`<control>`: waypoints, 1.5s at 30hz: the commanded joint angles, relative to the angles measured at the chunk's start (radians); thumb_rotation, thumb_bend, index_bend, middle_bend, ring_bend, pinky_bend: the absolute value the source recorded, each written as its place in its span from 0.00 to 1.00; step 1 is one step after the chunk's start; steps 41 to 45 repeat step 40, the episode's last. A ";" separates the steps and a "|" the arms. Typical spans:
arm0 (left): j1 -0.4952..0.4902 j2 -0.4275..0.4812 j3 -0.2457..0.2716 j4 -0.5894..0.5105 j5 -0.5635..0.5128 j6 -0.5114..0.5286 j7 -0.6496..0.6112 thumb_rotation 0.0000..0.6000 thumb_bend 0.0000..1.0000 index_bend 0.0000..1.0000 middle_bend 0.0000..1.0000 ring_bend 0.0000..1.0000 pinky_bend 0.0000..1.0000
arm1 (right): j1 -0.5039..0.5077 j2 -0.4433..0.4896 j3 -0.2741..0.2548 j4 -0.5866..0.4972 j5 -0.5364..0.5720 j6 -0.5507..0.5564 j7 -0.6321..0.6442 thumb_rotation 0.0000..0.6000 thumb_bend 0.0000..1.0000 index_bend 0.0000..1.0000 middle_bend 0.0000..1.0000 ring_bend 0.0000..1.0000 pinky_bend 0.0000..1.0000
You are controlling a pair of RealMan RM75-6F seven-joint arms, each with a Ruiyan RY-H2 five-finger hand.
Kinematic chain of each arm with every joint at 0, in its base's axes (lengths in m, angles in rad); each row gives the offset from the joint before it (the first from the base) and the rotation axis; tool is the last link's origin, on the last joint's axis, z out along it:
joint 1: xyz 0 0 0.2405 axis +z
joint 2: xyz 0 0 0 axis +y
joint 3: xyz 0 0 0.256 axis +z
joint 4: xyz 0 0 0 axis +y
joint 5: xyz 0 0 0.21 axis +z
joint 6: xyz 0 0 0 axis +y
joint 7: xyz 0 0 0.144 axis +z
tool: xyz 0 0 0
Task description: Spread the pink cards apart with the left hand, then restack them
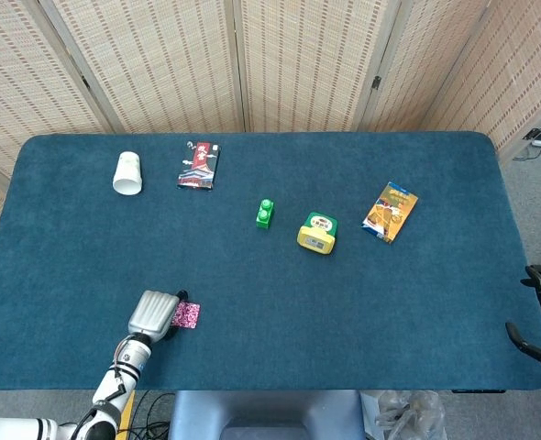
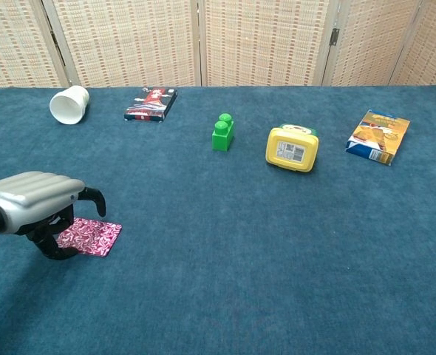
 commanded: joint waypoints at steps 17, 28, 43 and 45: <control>0.118 0.230 -0.077 -0.001 0.169 0.127 -0.315 1.00 0.31 0.27 0.72 0.63 0.90 | 0.009 0.018 0.000 -0.010 0.000 -0.020 0.005 1.00 0.33 0.05 0.27 0.12 0.14; 0.289 0.340 -0.030 0.128 0.368 0.261 -0.586 1.00 0.31 0.22 0.40 0.31 0.37 | 0.044 0.044 -0.005 -0.024 -0.017 -0.075 0.090 1.00 0.33 0.05 0.24 0.12 0.14; 0.466 0.374 0.047 0.096 0.526 0.442 -0.619 1.00 0.32 0.24 0.40 0.31 0.34 | 0.049 0.048 -0.024 -0.046 -0.055 -0.067 0.122 1.00 0.33 0.06 0.24 0.12 0.14; 0.466 0.374 0.047 0.096 0.526 0.442 -0.619 1.00 0.32 0.24 0.40 0.31 0.34 | 0.049 0.048 -0.024 -0.046 -0.055 -0.067 0.122 1.00 0.33 0.06 0.24 0.12 0.14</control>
